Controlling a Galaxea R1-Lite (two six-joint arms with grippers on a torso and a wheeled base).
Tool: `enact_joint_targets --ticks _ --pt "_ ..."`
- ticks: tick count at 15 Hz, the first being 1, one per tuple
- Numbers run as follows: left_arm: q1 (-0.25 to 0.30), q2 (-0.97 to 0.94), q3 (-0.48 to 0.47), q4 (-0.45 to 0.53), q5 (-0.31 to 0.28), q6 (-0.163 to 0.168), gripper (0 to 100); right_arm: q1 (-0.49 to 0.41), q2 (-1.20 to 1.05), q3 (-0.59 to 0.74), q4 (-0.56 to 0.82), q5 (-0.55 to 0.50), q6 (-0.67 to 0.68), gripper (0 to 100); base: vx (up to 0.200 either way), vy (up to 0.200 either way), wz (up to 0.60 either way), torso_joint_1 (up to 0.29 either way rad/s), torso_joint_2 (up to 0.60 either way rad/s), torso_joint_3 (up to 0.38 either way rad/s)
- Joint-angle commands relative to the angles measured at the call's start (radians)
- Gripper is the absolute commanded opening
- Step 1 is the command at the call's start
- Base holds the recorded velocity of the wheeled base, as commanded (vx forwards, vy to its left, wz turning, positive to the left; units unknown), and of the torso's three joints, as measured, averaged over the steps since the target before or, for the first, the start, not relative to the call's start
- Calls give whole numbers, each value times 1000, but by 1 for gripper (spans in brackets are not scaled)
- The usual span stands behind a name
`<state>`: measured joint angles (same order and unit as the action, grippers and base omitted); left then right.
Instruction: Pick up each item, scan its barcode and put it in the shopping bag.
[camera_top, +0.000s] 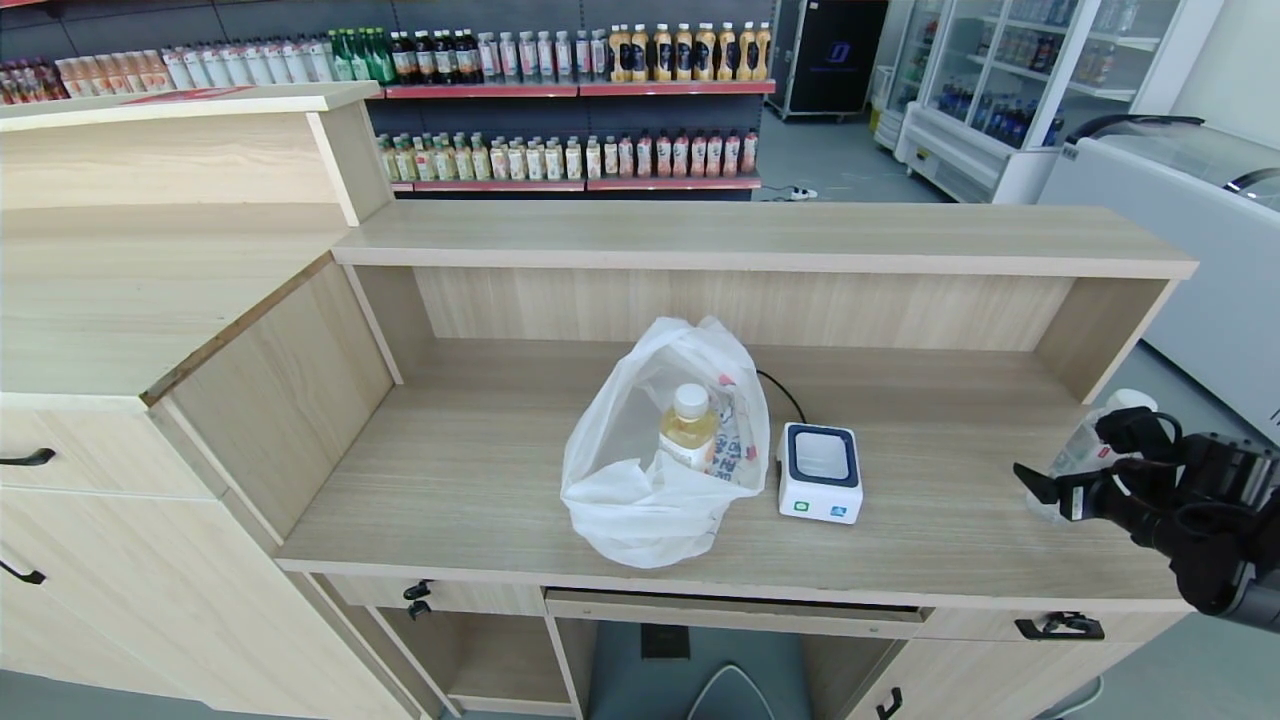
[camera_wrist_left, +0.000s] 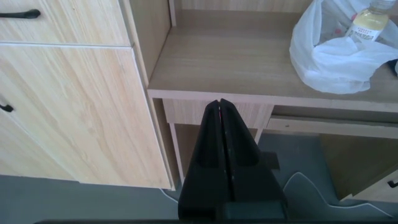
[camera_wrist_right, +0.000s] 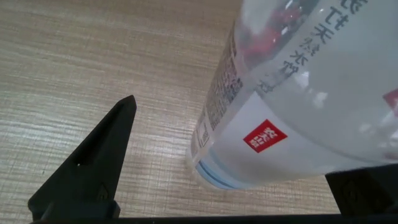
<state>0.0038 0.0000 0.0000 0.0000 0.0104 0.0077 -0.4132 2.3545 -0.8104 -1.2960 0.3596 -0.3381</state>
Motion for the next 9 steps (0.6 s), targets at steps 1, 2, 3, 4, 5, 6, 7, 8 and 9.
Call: enact_joint_targets --ticks 1,2,3,4,5,6,7,8,9 --pt "1 0 0 0 0 0 0 1 12 -3 -5 1 -1 100 0 0 0 0 0 0" --pt "1 0 0 0 0 0 0 1 14 -6 -9 2 -2 100 0 0 0 0 0 0" --pt "1 0 0 0 0 0 0 1 17 -9 -14 1 -2 100 0 0 0 0 0 0" --pt "1 0 0 0 0 0 0 1 19 -10 -14 1 -2 100 0 0 0 0 0 0" --pt "1 0 0 0 0 0 0 -1 20 -10 -14 1 -2 100 0 0 0 0 0 0" --pt "1 0 0 0 0 0 0 -1 22 -10 -13 -1 -4 100 0 0 0 0 0 0" --pt "1 0 0 0 0 0 0 -3 26 -10 -14 1 -4 100 0 0 0 0 0 0" --pt "1 0 0 0 0 0 0 -4 29 -12 -13 1 -4 100 0 0 0 0 0 0" --pt "1 0 0 0 0 0 0 -4 31 -15 -13 1 -4 100 0 0 0 0 0 0"
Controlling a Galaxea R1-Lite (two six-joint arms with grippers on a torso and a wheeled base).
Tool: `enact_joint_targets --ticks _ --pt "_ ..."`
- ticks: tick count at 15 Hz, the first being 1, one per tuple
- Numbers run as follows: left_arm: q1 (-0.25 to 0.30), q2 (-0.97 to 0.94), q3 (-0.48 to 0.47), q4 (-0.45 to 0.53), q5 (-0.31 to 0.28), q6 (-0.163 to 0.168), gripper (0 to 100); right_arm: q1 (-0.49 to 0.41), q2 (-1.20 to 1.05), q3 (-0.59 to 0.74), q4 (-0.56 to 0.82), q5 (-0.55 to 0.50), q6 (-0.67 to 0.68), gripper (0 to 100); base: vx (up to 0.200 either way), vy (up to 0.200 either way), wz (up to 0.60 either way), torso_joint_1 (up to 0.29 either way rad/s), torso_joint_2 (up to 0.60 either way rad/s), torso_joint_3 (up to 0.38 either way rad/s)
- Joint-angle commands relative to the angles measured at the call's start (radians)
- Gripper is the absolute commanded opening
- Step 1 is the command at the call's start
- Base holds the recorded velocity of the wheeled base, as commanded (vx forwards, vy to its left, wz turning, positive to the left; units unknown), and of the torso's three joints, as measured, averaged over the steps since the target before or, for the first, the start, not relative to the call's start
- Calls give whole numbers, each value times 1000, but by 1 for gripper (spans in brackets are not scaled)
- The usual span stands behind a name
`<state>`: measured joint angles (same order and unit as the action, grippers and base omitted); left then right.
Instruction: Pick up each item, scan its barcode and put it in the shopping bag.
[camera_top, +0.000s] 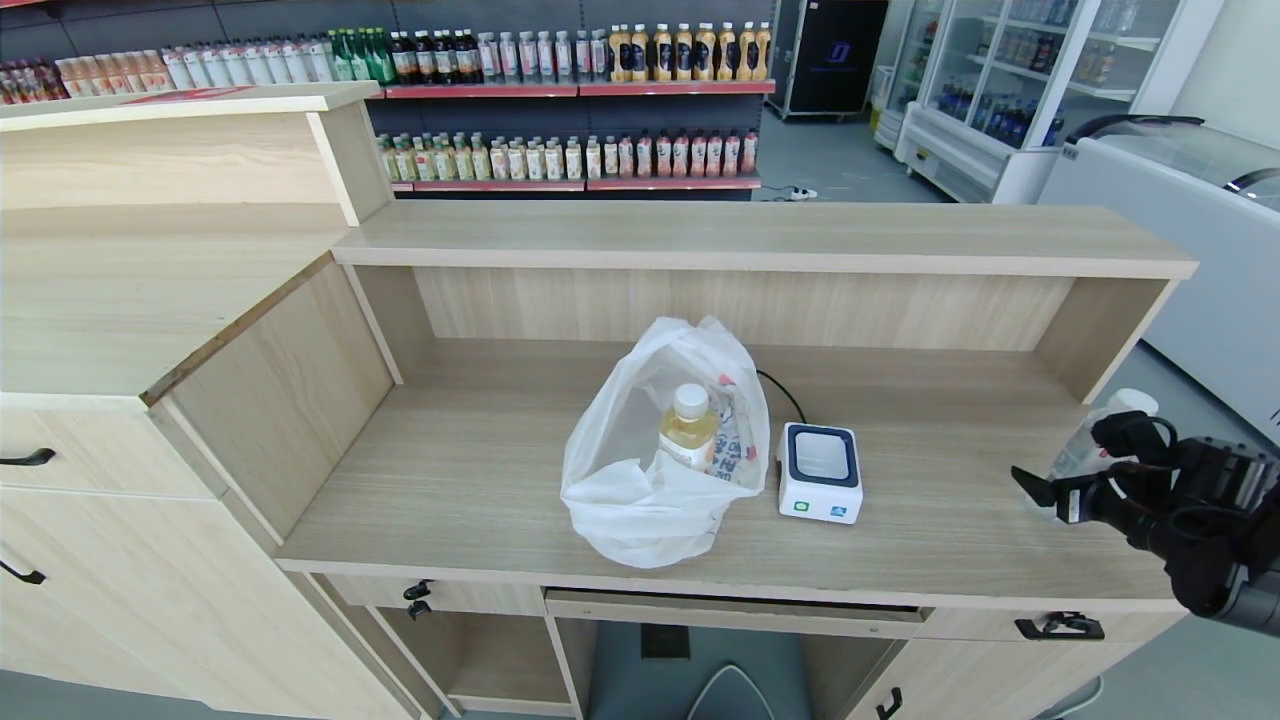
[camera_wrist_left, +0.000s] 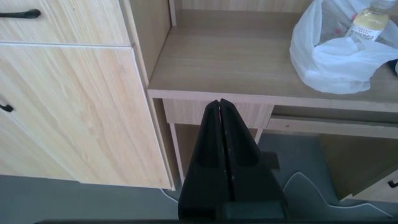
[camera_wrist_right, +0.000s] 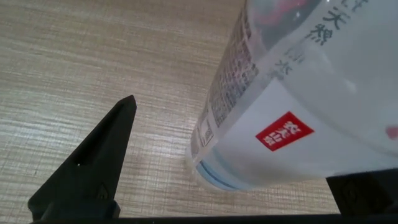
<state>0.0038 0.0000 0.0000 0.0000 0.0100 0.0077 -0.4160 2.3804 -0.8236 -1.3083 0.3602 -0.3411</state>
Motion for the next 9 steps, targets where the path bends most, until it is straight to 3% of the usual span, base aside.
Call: enact_joint_targets --ticks 1,2,9 --pt "1 0 0 0 1 0 0 -1 8 -5 0 0 1 100 0 0 0 0 0 0" --pt "1 0 0 0 1 0 0 -1 10 -5 -2 0 1 0 0 0 0 0 0 0" --pt "1 0 0 0 1 0 0 -1 23 -54 -2 20 1 0 0 0 0 0 0 0"
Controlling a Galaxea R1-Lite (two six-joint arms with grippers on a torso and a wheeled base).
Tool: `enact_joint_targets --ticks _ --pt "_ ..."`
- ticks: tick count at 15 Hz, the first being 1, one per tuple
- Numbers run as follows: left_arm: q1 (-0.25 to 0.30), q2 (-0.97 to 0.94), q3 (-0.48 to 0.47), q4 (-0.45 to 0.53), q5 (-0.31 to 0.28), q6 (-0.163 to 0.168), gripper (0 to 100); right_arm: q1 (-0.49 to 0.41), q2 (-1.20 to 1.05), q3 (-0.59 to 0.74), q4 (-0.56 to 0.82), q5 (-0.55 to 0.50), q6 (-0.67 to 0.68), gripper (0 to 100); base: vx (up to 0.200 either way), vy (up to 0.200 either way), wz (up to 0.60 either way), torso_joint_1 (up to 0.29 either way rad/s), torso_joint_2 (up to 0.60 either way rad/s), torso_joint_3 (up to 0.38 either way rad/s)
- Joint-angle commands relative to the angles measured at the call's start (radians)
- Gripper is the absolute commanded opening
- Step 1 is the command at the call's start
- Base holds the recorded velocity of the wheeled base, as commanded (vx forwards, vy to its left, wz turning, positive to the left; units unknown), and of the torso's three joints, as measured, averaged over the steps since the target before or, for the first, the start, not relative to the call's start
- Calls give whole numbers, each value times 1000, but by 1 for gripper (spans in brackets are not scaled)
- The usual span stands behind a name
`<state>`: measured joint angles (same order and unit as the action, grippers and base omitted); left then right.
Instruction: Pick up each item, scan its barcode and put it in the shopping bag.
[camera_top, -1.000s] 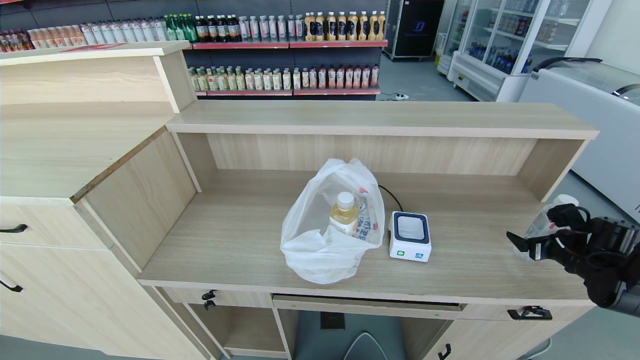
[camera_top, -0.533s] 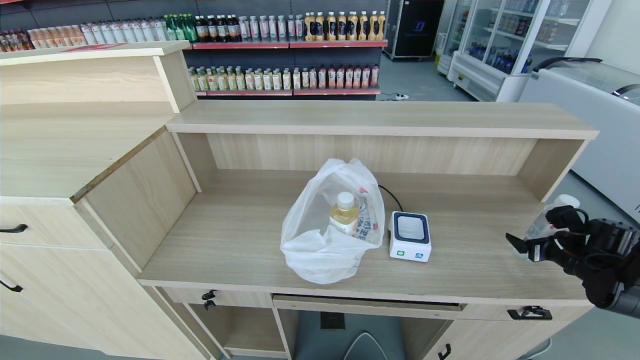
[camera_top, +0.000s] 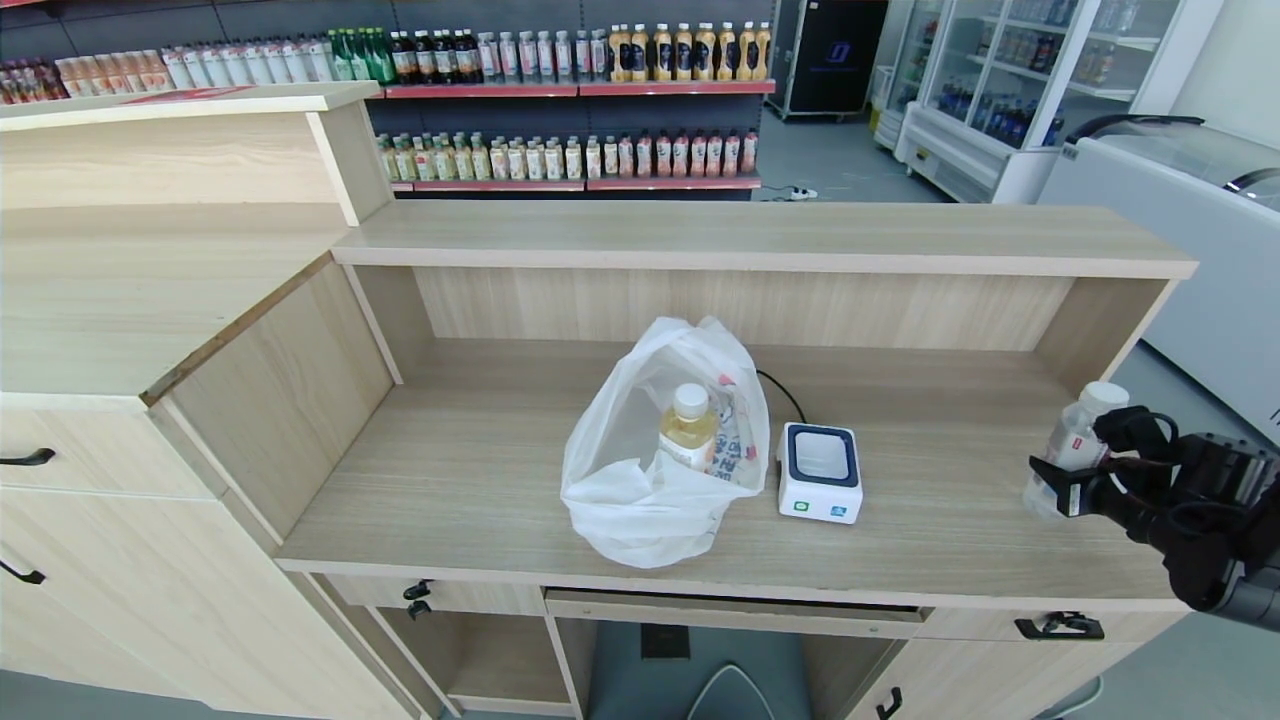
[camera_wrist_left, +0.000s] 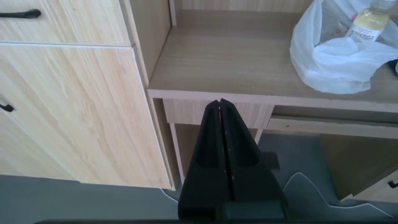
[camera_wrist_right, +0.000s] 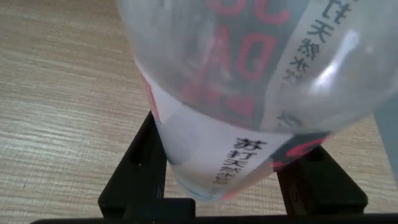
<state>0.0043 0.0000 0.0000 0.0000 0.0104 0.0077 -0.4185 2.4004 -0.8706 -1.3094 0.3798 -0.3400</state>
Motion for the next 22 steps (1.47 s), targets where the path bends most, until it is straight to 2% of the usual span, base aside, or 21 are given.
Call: enact_joint_targets --ticks 1,9,15,18,20,22 --pt "0 0 0 0 0 0 0 1 5 -7 -2 4 -1 0 0 0 0 0 0 0" --pt "0 0 0 0 0 0 0 0 -7 -5 -30 64 9 0 0 0 0 0 0 0" --pt "0 0 0 0 0 0 0 20 -115 -36 9 116 130 0 0 0 0 0 0 0" --pt "0 0 0 0 0 0 0 121 -382 -45 283 113 234 0 0 0 0 0 0 0" --pt "0 0 0 0 0 0 0 196 -507 -50 377 111 326 0 0 0 0 0 0 0" --pt "0 0 0 0 0 0 0 265 -635 -51 527 113 363 0 0 0 0 0 0 0"
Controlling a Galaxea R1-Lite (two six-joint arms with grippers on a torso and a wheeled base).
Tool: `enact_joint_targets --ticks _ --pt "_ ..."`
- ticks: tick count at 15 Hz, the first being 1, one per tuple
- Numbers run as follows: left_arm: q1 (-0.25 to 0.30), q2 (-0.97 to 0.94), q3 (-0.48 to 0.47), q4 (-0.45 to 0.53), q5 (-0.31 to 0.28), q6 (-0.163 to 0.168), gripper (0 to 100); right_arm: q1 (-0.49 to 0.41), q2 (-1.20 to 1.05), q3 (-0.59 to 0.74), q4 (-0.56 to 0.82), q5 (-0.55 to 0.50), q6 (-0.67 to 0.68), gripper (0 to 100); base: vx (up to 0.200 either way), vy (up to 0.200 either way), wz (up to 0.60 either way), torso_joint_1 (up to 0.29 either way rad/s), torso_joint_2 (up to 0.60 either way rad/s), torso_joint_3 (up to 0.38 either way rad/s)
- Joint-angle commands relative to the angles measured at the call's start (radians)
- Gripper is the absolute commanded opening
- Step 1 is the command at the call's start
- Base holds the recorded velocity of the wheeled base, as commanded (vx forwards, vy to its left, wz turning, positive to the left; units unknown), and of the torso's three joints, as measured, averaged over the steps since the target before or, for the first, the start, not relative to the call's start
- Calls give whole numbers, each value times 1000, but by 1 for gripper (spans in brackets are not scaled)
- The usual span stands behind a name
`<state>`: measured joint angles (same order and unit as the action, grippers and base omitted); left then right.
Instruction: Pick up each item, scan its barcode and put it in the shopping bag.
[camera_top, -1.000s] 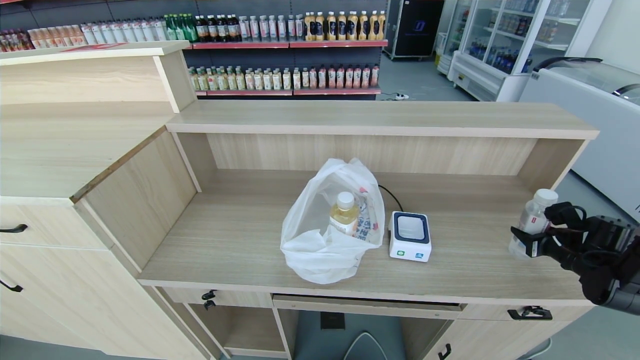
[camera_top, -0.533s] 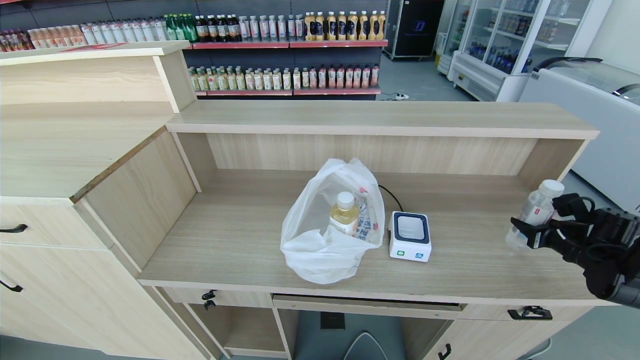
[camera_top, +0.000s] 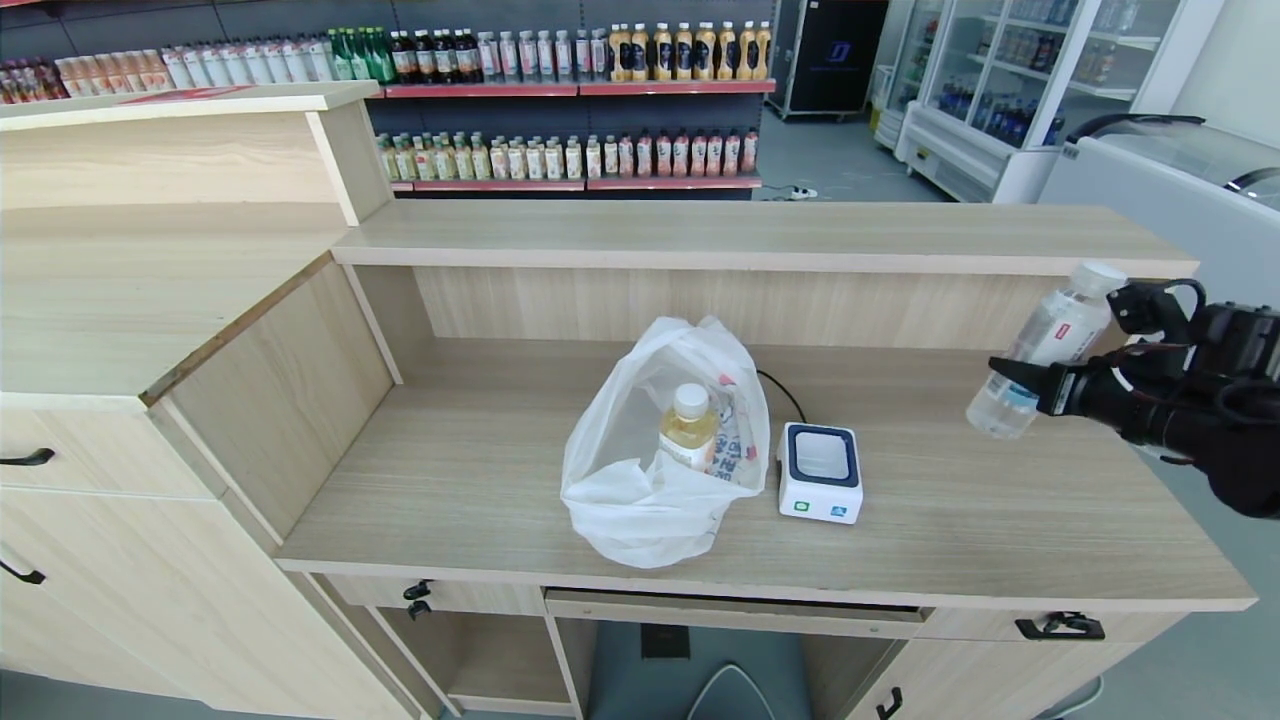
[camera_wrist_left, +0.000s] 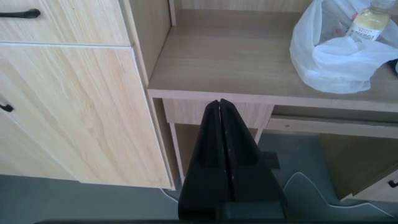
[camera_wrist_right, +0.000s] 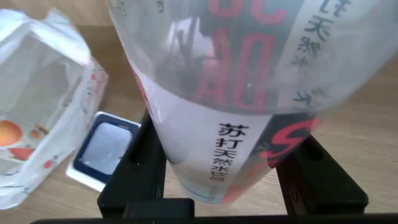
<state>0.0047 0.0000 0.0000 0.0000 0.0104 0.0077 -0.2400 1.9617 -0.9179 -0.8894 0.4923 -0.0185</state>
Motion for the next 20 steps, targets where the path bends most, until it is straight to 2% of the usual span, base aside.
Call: enact_joint_targets --ticks 1,3,5,7,12,16,20 --pt "0 0 0 0 0 0 0 119 -248 -9 185 0 60 0 0 0 0 0 0 0" --pt "0 0 0 0 0 0 0 180 -326 -30 296 -1 121 0 0 0 0 0 0 0" --pt "0 0 0 0 0 0 0 272 -422 -55 414 -3 244 0 0 0 0 0 0 0" --pt "0 0 0 0 0 0 0 350 -478 -76 472 -3 290 0 0 0 0 0 0 0" --pt "0 0 0 0 0 0 0 524 -613 -197 748 -37 316 0 0 0 0 0 0 0" --pt "0 0 0 0 0 0 0 679 -688 -193 823 -182 338 0 0 0 0 0 0 0" --pt "0 0 0 0 0 0 0 742 -730 -199 882 -192 353 0 0 0 0 0 0 0"
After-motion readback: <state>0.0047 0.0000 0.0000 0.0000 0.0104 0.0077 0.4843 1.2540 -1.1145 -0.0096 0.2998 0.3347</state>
